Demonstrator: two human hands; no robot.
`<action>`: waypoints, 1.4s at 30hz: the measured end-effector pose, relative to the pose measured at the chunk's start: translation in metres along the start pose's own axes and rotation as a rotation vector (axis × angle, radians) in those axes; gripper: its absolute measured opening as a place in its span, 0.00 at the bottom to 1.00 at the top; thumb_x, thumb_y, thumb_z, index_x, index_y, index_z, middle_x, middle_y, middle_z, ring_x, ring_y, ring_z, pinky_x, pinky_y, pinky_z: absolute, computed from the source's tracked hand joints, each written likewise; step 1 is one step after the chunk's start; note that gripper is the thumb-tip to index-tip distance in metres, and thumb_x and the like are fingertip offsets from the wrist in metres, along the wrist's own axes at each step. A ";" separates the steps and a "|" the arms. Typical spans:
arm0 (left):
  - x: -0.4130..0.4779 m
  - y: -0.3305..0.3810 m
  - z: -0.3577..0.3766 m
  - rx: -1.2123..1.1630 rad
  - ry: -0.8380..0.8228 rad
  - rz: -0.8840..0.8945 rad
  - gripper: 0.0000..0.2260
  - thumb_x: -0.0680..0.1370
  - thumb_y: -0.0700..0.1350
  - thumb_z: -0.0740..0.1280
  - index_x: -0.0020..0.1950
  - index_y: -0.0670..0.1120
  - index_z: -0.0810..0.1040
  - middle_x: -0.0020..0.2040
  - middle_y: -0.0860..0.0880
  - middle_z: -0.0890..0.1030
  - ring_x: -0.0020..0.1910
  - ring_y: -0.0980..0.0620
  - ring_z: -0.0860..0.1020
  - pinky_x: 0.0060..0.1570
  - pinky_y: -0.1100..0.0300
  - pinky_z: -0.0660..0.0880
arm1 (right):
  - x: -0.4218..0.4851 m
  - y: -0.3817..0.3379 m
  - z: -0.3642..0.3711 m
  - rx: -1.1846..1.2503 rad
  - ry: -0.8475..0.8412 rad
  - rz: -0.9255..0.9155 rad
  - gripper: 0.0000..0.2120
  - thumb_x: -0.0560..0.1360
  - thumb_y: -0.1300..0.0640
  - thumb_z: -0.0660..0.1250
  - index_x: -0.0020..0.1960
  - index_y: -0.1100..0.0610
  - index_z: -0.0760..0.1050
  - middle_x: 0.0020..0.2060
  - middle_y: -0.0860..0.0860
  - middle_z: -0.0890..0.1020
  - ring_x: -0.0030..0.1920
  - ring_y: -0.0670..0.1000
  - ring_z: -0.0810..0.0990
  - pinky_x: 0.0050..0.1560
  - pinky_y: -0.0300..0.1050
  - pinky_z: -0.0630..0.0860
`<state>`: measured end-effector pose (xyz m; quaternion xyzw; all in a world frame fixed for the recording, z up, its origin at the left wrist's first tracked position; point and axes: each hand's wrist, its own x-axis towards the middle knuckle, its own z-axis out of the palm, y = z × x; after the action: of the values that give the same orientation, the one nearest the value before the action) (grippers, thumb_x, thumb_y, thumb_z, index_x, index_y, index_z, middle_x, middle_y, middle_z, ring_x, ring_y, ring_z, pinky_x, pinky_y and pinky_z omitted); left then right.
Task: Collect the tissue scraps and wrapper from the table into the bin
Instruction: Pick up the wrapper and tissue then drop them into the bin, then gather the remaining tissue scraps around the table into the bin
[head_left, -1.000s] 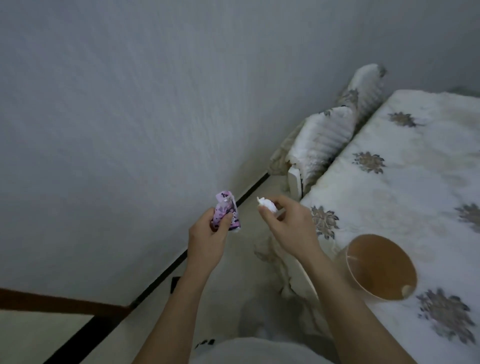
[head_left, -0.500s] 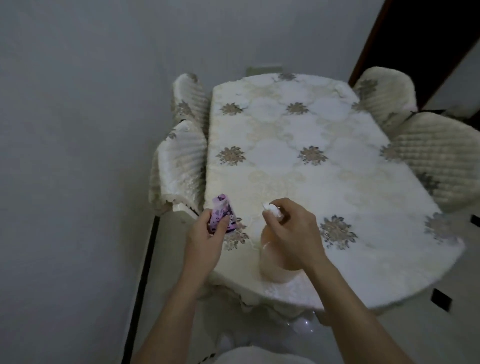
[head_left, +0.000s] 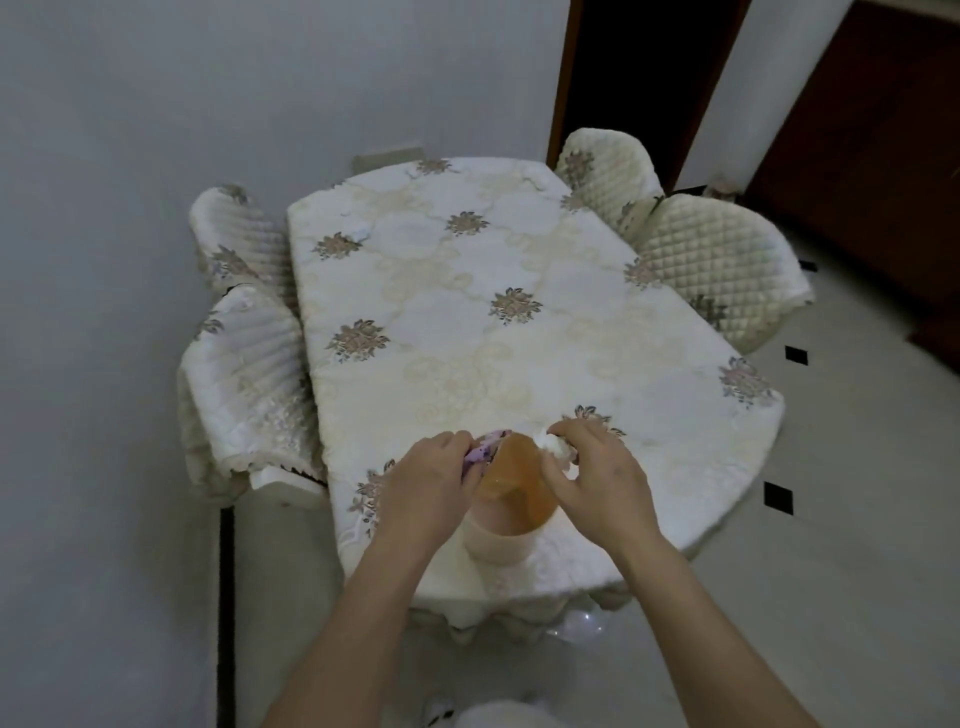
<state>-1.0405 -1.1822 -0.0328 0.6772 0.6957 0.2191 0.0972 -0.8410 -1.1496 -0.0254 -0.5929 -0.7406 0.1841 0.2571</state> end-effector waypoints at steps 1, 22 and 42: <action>0.002 0.002 0.001 0.042 0.004 0.015 0.07 0.78 0.49 0.65 0.45 0.47 0.74 0.40 0.51 0.78 0.42 0.47 0.75 0.33 0.55 0.66 | -0.001 0.000 0.001 -0.012 -0.005 -0.003 0.11 0.76 0.48 0.66 0.56 0.49 0.78 0.54 0.48 0.81 0.59 0.52 0.78 0.50 0.49 0.77; 0.007 0.002 -0.011 0.256 0.085 0.047 0.25 0.72 0.62 0.60 0.64 0.50 0.78 0.59 0.50 0.81 0.58 0.47 0.78 0.51 0.47 0.76 | 0.021 -0.020 0.002 -0.246 -0.012 -0.198 0.22 0.71 0.47 0.68 0.63 0.53 0.77 0.57 0.52 0.81 0.60 0.56 0.78 0.57 0.56 0.76; -0.112 -0.060 -0.122 0.409 0.383 -0.501 0.22 0.73 0.60 0.62 0.64 0.52 0.76 0.62 0.52 0.79 0.60 0.47 0.75 0.55 0.49 0.72 | 0.024 -0.150 0.067 -0.093 -0.212 -0.781 0.22 0.73 0.48 0.68 0.65 0.54 0.75 0.58 0.54 0.80 0.60 0.57 0.77 0.57 0.55 0.74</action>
<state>-1.1404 -1.3131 0.0311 0.4380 0.8748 0.1680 -0.1212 -1.0025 -1.1581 0.0116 -0.2559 -0.9400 0.0989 0.2027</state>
